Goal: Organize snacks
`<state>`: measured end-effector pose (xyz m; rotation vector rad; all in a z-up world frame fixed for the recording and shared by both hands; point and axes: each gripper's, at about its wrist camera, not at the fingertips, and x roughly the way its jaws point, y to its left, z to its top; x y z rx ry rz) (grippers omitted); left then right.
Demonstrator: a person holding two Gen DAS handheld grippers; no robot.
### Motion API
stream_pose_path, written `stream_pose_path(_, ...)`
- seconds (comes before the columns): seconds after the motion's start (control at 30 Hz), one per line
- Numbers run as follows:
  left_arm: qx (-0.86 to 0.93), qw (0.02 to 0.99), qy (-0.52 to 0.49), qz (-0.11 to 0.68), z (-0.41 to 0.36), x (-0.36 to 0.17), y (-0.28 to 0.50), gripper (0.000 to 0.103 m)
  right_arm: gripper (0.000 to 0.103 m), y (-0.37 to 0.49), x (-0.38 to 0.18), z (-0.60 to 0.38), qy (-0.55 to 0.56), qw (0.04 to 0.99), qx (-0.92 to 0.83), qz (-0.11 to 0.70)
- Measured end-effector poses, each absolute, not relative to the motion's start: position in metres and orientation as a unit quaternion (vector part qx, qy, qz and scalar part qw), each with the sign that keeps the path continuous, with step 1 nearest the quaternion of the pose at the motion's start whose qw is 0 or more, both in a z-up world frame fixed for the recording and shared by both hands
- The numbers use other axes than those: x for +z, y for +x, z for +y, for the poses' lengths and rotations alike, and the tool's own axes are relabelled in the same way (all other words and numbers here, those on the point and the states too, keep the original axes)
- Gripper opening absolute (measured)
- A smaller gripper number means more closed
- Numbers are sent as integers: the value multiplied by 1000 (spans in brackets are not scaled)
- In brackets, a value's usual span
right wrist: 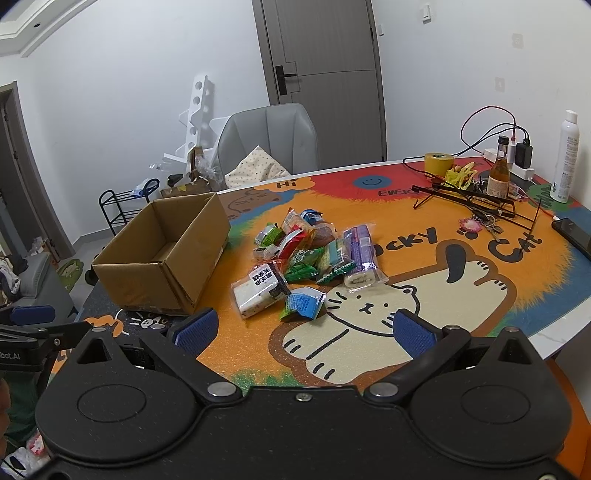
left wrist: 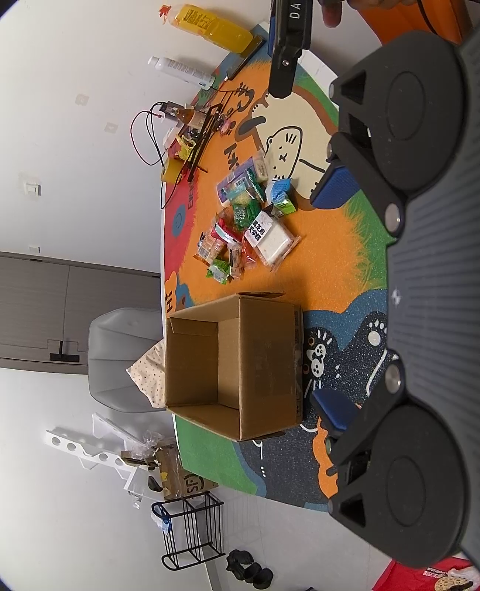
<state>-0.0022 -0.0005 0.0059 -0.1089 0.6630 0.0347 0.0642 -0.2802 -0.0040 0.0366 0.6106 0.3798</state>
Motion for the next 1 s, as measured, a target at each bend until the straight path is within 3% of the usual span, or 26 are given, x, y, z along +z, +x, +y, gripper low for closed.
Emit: stream_pose_path(1.0,7,946,-55,319,-3,-11,14,103,103,76,-21,-282,31,933,196,299)
